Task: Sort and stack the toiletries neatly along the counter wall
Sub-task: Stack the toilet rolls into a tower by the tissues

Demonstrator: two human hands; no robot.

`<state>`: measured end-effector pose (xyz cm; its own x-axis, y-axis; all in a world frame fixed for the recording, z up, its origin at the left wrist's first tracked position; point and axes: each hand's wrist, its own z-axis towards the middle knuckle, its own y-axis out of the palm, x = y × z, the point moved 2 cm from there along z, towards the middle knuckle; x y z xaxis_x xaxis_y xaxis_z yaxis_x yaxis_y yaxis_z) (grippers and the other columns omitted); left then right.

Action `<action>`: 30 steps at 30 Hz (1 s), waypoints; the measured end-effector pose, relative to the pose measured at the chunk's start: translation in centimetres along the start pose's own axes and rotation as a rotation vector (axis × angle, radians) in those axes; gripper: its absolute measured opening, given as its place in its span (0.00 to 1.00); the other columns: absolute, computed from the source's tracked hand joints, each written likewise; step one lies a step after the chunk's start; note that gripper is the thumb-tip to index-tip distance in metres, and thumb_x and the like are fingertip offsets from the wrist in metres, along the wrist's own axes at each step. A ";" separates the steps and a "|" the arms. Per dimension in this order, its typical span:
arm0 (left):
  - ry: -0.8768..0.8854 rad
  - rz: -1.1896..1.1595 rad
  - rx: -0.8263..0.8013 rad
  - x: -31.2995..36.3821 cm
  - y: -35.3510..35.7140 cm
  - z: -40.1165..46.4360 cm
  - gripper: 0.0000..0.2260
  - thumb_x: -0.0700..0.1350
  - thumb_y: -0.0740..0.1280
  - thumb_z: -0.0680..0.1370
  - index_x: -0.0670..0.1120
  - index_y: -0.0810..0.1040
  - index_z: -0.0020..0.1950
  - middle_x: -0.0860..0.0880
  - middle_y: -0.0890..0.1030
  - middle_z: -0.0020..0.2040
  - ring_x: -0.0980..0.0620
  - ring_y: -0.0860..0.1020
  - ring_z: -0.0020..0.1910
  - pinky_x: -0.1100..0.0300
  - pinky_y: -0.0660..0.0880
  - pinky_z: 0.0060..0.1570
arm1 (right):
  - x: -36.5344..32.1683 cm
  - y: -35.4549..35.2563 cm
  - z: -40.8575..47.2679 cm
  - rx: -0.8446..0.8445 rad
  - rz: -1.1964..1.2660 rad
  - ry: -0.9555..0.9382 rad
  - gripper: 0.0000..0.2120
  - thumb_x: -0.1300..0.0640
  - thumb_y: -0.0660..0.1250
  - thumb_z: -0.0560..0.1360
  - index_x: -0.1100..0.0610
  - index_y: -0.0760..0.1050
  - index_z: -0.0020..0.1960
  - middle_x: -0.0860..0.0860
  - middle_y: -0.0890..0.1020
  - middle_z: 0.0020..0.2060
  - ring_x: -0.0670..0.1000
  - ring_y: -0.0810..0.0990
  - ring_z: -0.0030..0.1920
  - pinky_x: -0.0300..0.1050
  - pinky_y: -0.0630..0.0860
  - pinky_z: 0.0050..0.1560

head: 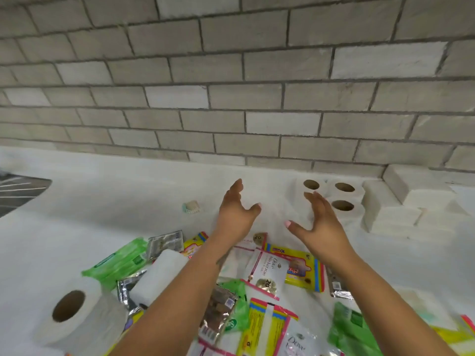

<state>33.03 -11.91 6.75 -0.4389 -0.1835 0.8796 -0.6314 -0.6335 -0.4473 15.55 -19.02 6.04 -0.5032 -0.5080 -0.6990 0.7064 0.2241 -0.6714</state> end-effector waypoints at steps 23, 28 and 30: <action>-0.241 0.676 -0.095 -8.1 -11.1 -9.1 0.51 0.64 0.73 0.64 0.47 0.49 0.76 0.44 0.59 0.74 0.42 0.60 0.72 0.49 0.62 0.69 | -7.6 6.9 -5.0 -0.117 0.115 -0.090 0.37 0.45 0.69 0.71 0.49 0.56 0.75 0.49 0.55 0.76 0.50 0.55 0.75 0.53 0.59 0.73; -0.312 0.770 -0.167 -9.2 -10.6 -9.4 0.57 0.65 0.74 0.61 0.47 0.44 0.77 0.43 0.60 0.74 0.40 0.63 0.71 0.45 0.67 0.67 | -7.8 7.1 -5.3 -0.133 0.116 -0.088 0.37 0.45 0.69 0.71 0.49 0.56 0.75 0.50 0.55 0.76 0.51 0.56 0.75 0.54 0.60 0.72; -0.321 0.778 -0.172 -9.2 -10.7 -9.3 0.57 0.62 0.76 0.61 0.47 0.44 0.77 0.43 0.62 0.72 0.41 0.66 0.69 0.45 0.70 0.63 | -7.7 7.3 -5.2 -0.137 0.115 -0.087 0.37 0.44 0.69 0.71 0.49 0.56 0.75 0.50 0.55 0.76 0.52 0.57 0.75 0.55 0.61 0.72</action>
<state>37.84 3.52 1.94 -0.6015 -0.7388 0.3040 -0.3252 -0.1211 -0.9379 21.96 -9.10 5.29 -0.3744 -0.5410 -0.7530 0.6793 0.3927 -0.6199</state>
